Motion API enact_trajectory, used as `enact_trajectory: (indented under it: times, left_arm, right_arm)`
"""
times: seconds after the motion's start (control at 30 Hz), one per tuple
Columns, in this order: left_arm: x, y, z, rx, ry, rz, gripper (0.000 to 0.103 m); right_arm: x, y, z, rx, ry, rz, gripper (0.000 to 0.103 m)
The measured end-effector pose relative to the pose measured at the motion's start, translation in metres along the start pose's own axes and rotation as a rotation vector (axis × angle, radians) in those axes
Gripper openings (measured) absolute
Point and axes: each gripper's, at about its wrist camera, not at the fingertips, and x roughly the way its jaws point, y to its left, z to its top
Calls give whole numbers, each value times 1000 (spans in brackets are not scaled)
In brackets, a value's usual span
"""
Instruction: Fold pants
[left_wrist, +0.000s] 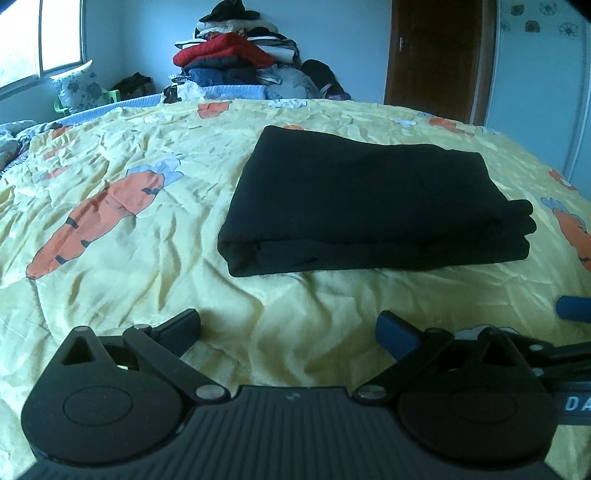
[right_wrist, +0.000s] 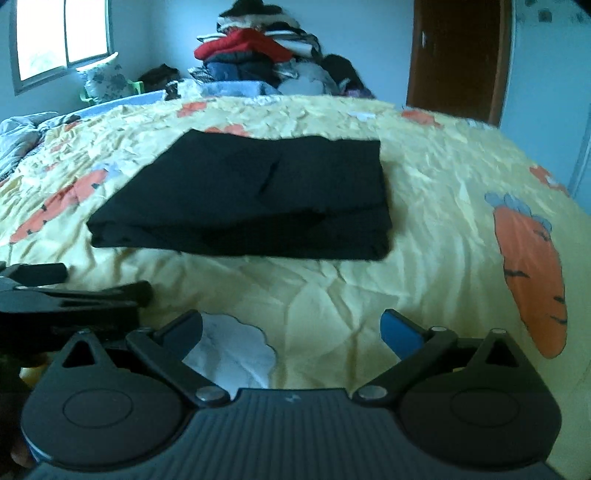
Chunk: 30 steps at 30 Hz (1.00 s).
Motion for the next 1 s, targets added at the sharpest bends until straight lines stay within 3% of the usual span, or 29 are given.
enact_trajectory:
  times: [0.17,1.0]
  left_arm:
    - [2,-1,1,1,-2,9,103]
    - [1,1,-3,-33,-16,21,103]
  right_arm:
    - [5,3,-10,-23,-56,5,103]
    - [7,6,-9,-34,-53,-12,103]
